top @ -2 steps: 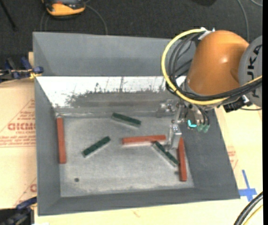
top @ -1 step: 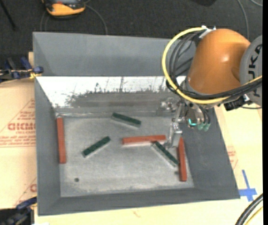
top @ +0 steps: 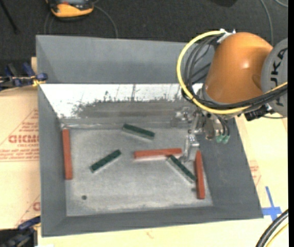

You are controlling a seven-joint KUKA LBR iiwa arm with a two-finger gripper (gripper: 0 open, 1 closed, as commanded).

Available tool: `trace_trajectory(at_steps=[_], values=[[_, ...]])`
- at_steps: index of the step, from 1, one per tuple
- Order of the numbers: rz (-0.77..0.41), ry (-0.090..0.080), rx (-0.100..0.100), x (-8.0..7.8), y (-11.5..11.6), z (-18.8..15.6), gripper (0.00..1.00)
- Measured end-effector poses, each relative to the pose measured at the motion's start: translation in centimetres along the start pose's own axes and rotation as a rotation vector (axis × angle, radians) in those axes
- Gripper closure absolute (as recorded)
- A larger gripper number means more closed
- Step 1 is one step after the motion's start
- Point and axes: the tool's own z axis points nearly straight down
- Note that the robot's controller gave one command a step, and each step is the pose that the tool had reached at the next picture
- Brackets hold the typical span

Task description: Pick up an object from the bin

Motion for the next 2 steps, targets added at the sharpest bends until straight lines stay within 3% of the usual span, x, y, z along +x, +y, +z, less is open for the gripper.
trace_trajectory(at_steps=[1, 2], values=[[-0.032, 0.000, 0.000, -0.7, -0.1, 0.9, 0.00], [-0.177, -0.006, 0.001, -3.5, 1.4, 4.0, 0.00]])
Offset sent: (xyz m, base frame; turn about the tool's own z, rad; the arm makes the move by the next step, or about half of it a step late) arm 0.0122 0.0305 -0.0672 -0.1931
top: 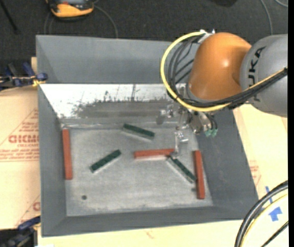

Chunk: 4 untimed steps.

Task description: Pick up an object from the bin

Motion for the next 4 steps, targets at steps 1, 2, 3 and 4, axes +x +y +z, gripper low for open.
trace_trajectory(at_steps=[1, 2, 3, 4], values=[[0.112, 0.006, -0.004, 0.8, -0.2, 6.6, 0.00], [0.138, 0.009, -0.005, 1.0, -0.5, 8.0, 0.00], [-0.025, 0.020, -0.005, 2.7, -1.3, 9.1, 0.00], [-0.027, 0.001, -0.004, -4.9, -1.0, 12.5, 1.00]])
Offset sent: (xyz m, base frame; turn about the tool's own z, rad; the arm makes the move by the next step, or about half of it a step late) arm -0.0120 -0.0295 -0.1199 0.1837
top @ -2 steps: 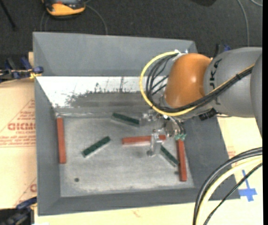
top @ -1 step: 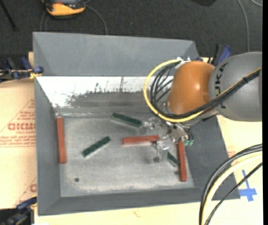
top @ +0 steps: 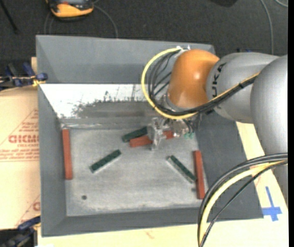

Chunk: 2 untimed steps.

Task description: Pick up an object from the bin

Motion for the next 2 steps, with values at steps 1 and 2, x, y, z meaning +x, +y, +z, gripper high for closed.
trace_trajectory(at_steps=[1, 2], values=[[0.000, 0.000, 0.000, 0.0, 0.0, 0.0, 1.00], [0.022, 0.020, -0.003, 2.4, 2.7, -4.1, 1.00]])
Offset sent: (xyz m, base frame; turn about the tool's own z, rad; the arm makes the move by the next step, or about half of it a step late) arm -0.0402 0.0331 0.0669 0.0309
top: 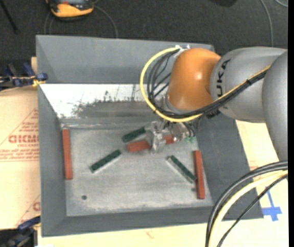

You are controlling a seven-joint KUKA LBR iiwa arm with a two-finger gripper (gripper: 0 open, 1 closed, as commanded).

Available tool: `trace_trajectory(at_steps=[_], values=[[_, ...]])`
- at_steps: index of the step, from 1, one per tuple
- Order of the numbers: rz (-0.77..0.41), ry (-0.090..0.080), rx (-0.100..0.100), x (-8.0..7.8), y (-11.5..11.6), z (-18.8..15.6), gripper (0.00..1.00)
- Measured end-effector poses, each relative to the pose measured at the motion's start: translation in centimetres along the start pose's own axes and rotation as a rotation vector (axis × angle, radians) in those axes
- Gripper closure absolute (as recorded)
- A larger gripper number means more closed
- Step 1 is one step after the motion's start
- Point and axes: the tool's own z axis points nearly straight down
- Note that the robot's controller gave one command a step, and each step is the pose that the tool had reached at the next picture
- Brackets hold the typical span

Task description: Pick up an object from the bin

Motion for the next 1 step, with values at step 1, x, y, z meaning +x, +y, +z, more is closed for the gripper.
trace_trajectory(at_steps=[1], values=[[-0.013, -0.007, 0.004, -0.60, 0.43, -6.34, 1.00]])
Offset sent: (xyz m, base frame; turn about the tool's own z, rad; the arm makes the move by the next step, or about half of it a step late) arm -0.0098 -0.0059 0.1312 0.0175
